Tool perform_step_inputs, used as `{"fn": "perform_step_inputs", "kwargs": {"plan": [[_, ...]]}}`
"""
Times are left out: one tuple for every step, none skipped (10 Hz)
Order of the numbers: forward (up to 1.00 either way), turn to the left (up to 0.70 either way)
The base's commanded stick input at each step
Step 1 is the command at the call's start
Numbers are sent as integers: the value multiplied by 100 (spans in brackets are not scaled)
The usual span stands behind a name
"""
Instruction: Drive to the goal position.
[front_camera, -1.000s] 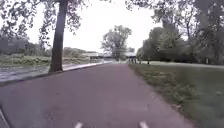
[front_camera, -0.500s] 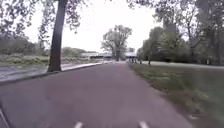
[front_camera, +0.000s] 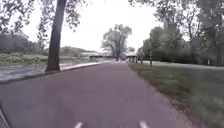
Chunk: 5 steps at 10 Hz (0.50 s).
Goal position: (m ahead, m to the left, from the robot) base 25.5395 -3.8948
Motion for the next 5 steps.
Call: {"fn": "perform_step_inputs", "kwargs": {"plan": [[70,0],[70,0],[70,0],[70,0],[70,0]]}}
